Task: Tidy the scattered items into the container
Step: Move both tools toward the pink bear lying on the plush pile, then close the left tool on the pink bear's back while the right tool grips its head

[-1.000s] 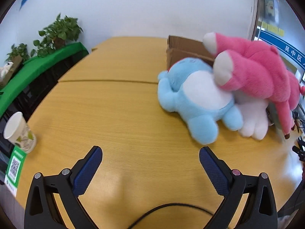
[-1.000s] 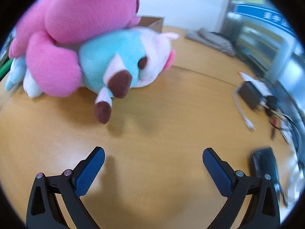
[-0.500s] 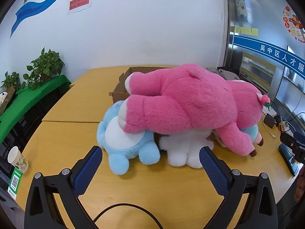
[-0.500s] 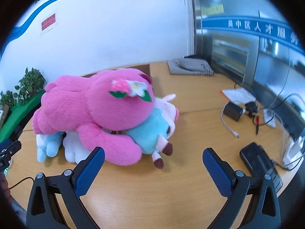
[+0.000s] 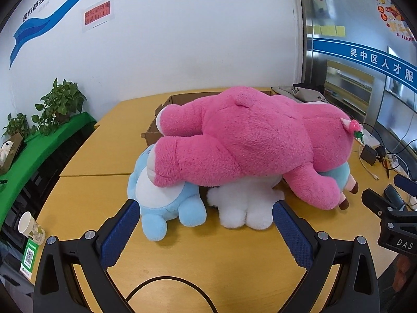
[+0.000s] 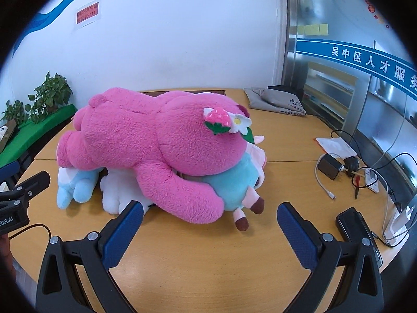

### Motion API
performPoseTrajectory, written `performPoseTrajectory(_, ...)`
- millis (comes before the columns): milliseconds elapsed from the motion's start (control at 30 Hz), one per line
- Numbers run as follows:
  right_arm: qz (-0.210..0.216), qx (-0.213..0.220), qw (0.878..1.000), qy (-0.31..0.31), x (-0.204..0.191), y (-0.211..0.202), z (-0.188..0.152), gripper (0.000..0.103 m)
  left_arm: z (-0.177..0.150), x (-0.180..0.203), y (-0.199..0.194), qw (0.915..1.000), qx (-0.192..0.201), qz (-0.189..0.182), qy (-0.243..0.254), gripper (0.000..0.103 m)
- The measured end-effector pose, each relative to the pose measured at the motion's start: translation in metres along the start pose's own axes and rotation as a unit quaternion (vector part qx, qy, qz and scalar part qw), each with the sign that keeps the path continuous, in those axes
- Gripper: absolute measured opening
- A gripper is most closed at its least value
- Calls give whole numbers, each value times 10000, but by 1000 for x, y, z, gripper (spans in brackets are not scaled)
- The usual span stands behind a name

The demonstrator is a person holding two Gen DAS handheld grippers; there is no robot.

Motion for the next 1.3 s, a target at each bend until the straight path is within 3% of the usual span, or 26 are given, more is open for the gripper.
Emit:
performPoseTrajectory(333,-41,-232,9997,11,2,32,-4,103,1,-1,23,9996,-114,-225,110,103)
performPoseTrajectory(733,-63,-508,9987,-23,2,57,-13,103,-4,-14,39,9980,-130,-593,-162,103)
performPoseTrajectory(967,-12,-669,9978,-35,-5,69,-19,103,-10,-22,41,9986,-142,-490,-121,103)
performPoseTrajectory(1067,24,-691,9976,-69,-9,72,-19,103,-9,-24,41,9991,-126,-393,-49,103)
performPoseTrajectory(1300,386,-441,9983,-55,-10,63,-11,103,11,-36,41,9973,-44,-690,-252,103)
Point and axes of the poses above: each gripper's, at about its wrist camera, not at the fingertips, and y roughly the way its jaws point, x to its right, z to its top, the point moved 3 cm from there along y, roughly the way its jaws point, and after that the axes turned 7 degrees about x, right-handed, at the moved point
